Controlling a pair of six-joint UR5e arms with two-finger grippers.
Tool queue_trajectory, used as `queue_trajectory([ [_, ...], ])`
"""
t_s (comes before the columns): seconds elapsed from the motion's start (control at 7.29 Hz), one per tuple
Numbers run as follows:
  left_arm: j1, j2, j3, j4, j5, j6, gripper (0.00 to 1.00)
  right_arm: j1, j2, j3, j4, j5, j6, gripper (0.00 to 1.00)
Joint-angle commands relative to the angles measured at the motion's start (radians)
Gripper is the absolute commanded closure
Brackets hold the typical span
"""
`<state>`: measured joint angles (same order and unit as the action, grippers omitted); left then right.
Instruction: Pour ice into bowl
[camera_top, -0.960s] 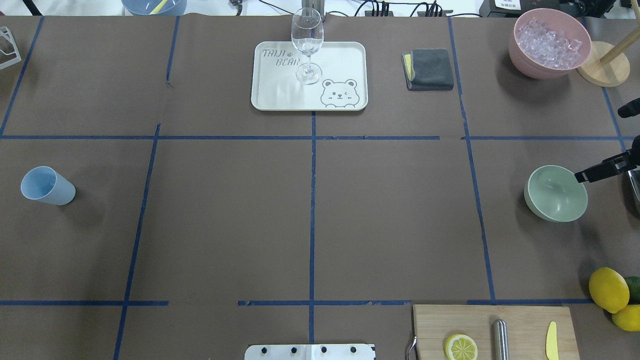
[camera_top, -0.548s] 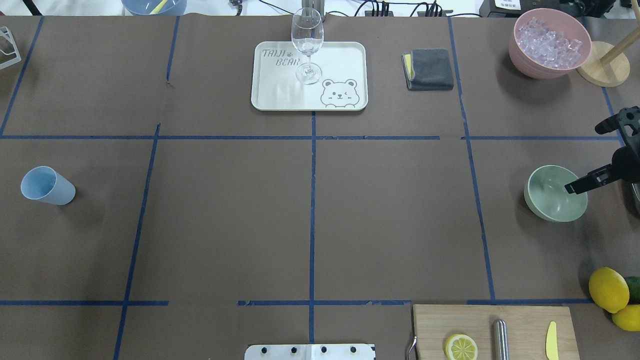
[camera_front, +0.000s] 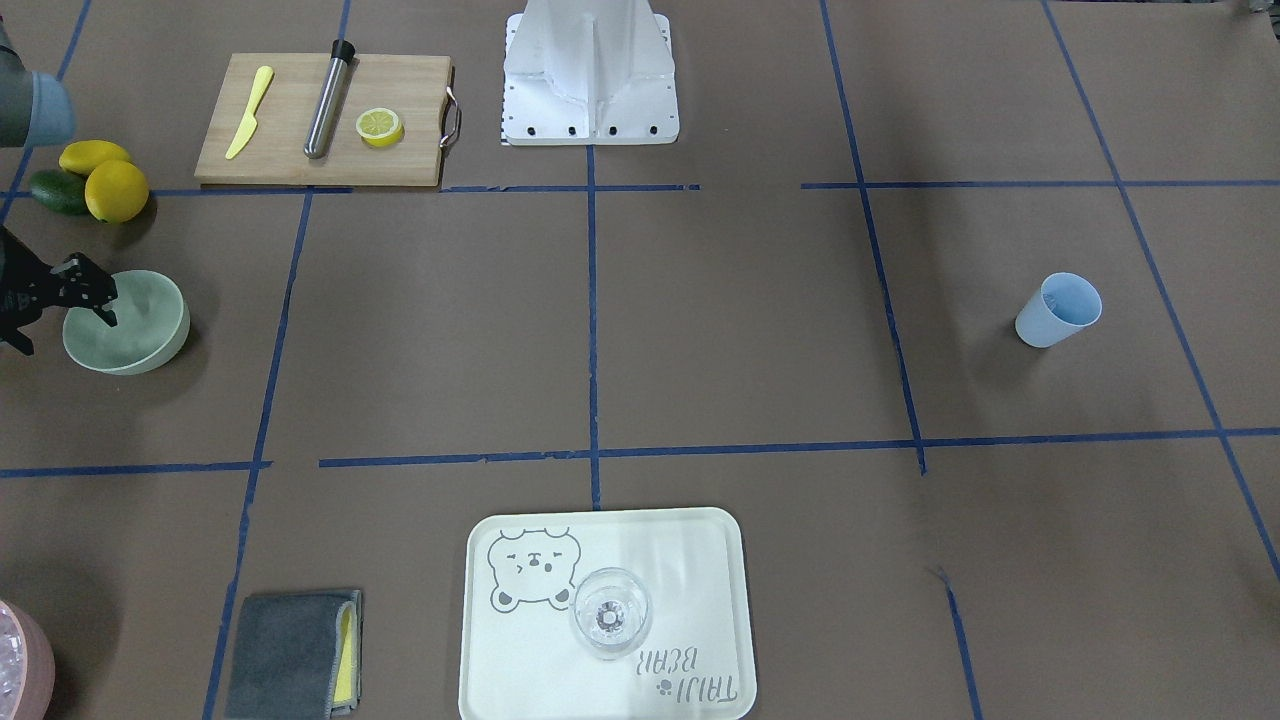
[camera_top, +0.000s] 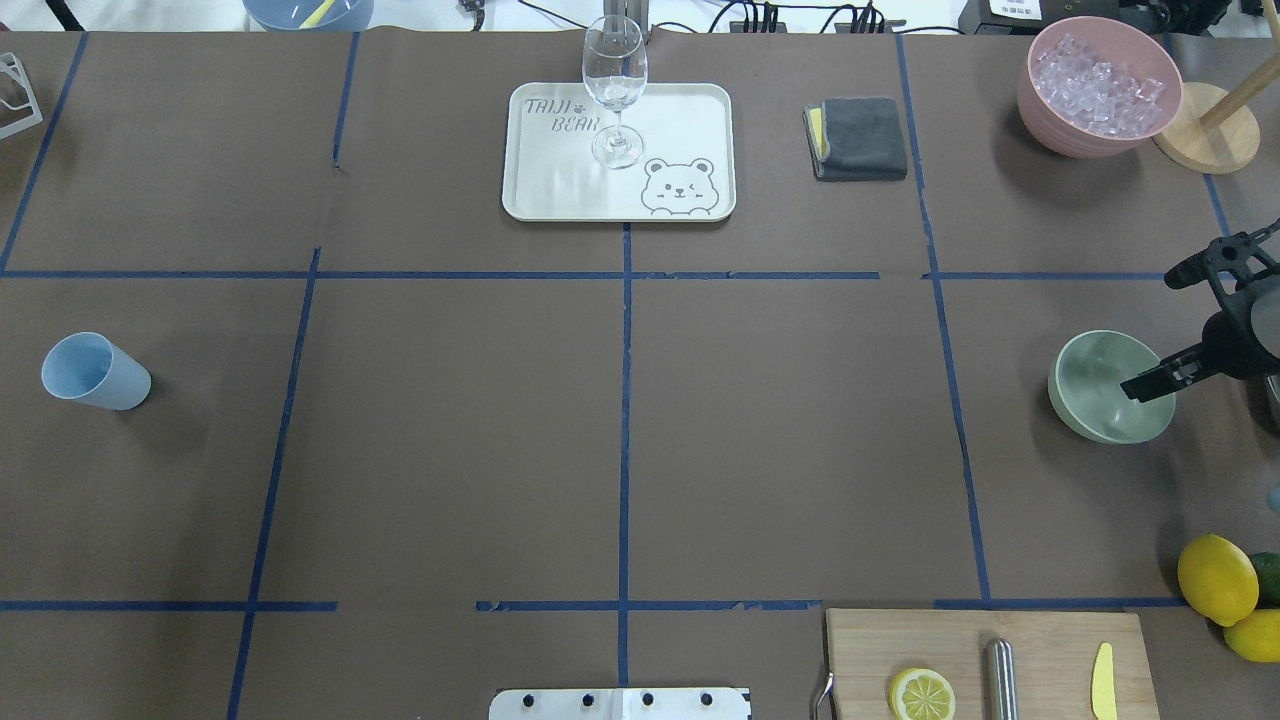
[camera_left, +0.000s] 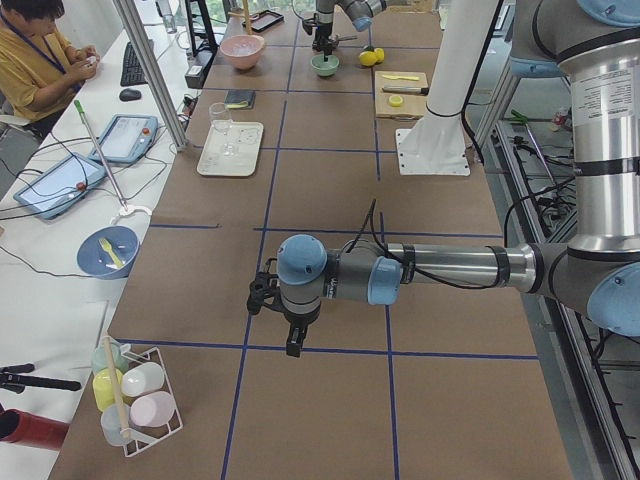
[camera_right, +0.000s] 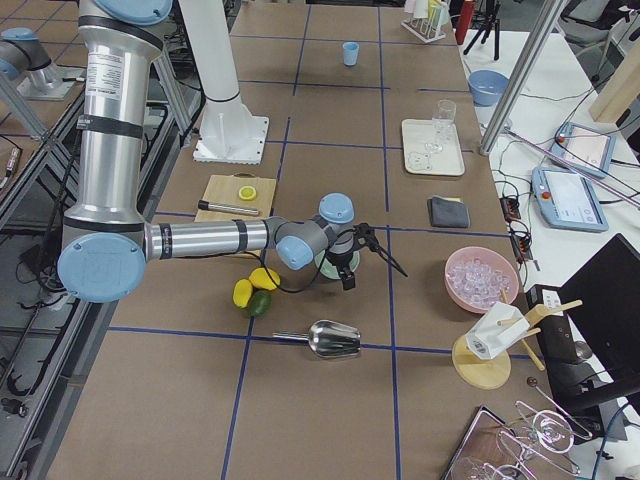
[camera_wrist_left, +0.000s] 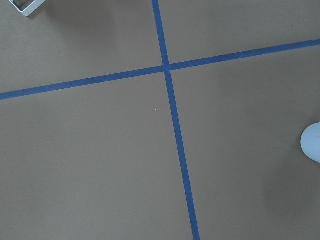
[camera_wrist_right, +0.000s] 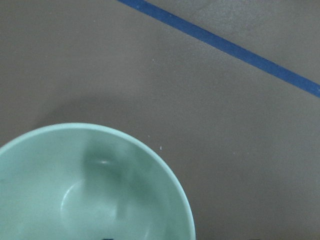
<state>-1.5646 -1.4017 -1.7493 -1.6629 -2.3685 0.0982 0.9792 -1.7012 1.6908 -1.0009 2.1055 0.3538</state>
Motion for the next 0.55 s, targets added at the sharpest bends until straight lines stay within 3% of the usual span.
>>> queue_trajectory([
  [0.0, 0.000, 0.004, -0.005, 0.000, 0.000, 0.000, 0.00, -0.004, 0.006, 0.007, 0.017, -0.008, -0.042, 1.00],
  [0.41, 0.000, 0.003, -0.009, 0.000, 0.000, 0.000, 0.00, 0.000, 0.002, 0.000, 0.054, 0.007, -0.009, 1.00],
])
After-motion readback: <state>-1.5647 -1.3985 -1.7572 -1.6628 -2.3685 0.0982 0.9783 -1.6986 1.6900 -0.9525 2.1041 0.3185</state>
